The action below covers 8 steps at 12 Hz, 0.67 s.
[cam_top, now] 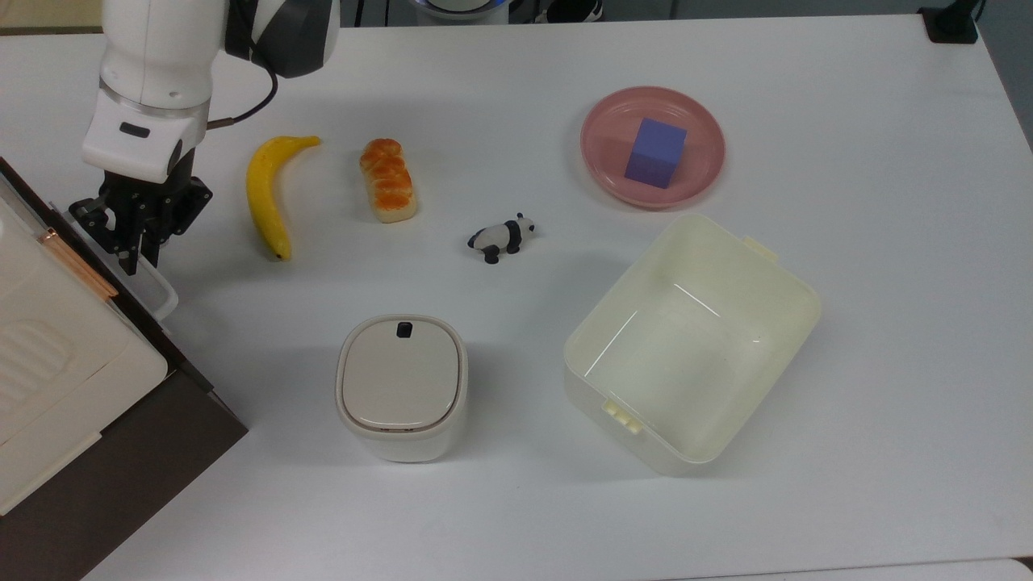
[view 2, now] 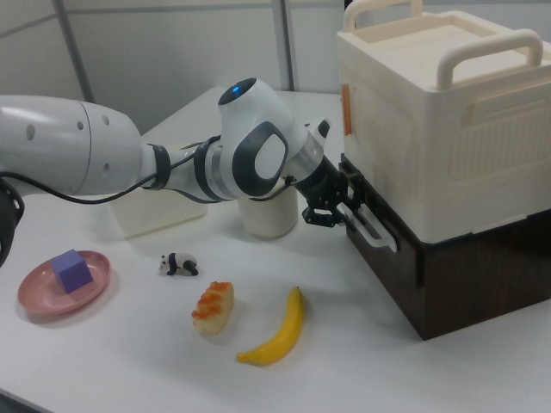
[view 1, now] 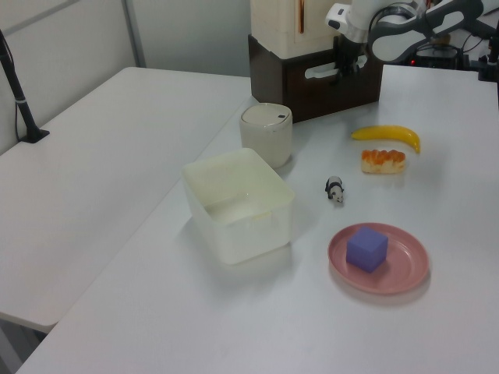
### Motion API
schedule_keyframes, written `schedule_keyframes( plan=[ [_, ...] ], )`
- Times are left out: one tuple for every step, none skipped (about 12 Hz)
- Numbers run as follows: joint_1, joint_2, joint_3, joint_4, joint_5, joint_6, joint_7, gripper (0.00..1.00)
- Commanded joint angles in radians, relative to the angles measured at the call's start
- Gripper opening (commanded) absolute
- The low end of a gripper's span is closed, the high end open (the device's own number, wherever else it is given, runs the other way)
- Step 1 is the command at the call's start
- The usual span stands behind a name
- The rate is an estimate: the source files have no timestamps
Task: Slide the drawer open
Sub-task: 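Hook the gripper onto the white drawer handle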
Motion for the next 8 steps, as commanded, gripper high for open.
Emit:
schedule_keyframes(
  plan=[
    [0.016, -0.003, -0.013, -0.025, -0.018, 0.016, -0.004, 0.12],
    [0.018, -0.003, -0.013, -0.025, -0.016, 0.016, -0.002, 0.12],
    [0.019, -0.006, -0.013, -0.035, -0.018, 0.018, -0.002, 0.09],
    [0.022, -0.009, -0.013, -0.044, -0.018, 0.016, -0.001, 0.09],
    [0.022, -0.015, -0.013, -0.058, -0.023, 0.016, 0.001, 0.09],
    [0.024, -0.028, -0.012, -0.071, -0.029, 0.016, 0.004, 0.09],
    [0.036, -0.046, -0.012, -0.097, -0.029, 0.016, 0.005, 0.09],
    [0.042, -0.057, -0.012, -0.114, -0.029, 0.018, 0.007, 0.09]
  ],
)
